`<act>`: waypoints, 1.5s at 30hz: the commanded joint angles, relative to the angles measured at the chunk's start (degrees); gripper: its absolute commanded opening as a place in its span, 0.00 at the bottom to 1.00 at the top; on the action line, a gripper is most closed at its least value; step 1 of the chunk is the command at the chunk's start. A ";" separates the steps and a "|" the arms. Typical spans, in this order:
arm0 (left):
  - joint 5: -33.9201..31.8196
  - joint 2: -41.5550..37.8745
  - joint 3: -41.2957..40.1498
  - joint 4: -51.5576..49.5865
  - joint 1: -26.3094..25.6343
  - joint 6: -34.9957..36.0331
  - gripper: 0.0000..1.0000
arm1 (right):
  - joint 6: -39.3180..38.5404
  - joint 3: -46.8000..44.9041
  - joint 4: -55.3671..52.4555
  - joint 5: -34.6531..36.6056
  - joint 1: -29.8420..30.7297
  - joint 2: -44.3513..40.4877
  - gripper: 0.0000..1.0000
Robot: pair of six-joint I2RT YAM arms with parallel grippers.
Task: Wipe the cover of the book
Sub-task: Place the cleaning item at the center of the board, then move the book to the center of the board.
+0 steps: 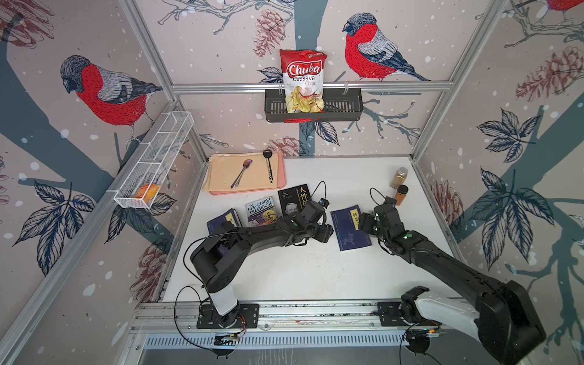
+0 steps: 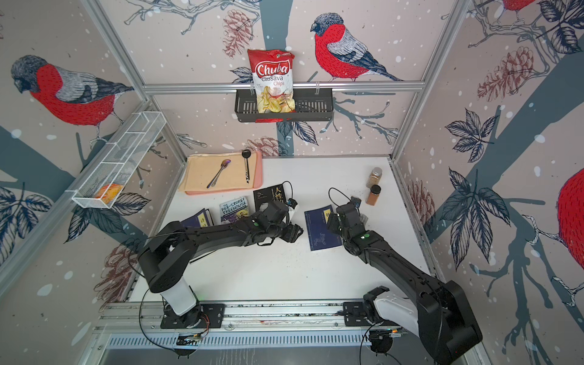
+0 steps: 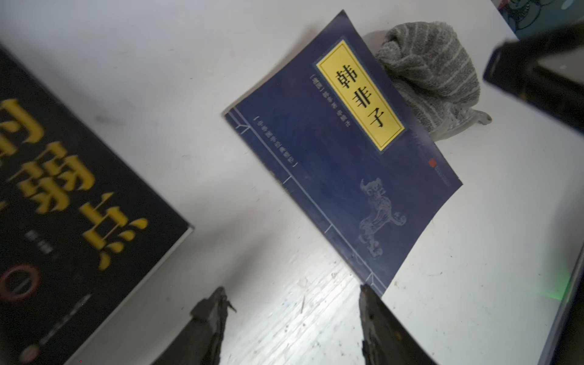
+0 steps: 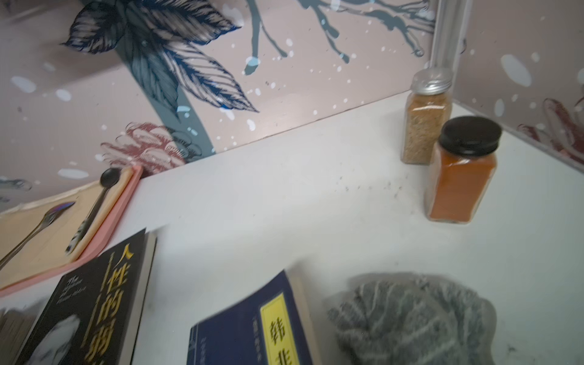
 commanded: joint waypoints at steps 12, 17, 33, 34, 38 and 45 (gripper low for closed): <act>-14.64 -27.86 -20.72 -0.70 4.67 -5.60 0.94 | 9.56 -14.38 5.20 -7.17 6.52 -3.87 0.74; -14.62 -35.20 -24.56 -3.58 7.91 -4.97 0.95 | 9.84 -12.90 9.67 -11.92 6.74 1.87 0.74; -15.45 -38.27 -25.85 -5.77 8.92 -3.82 0.96 | 4.97 -1.53 16.57 -11.07 3.77 22.57 0.73; -15.48 -38.43 -25.83 -5.63 9.15 -3.57 0.96 | 4.51 -0.64 15.82 -10.92 3.67 22.92 0.72; -15.80 -38.57 -25.86 -3.64 11.89 -1.80 0.96 | 2.30 1.51 11.76 -10.37 4.57 18.62 0.73; -20.93 -37.35 -25.47 0.43 23.90 3.07 0.96 | -5.33 7.98 6.13 -9.42 -1.81 6.45 0.82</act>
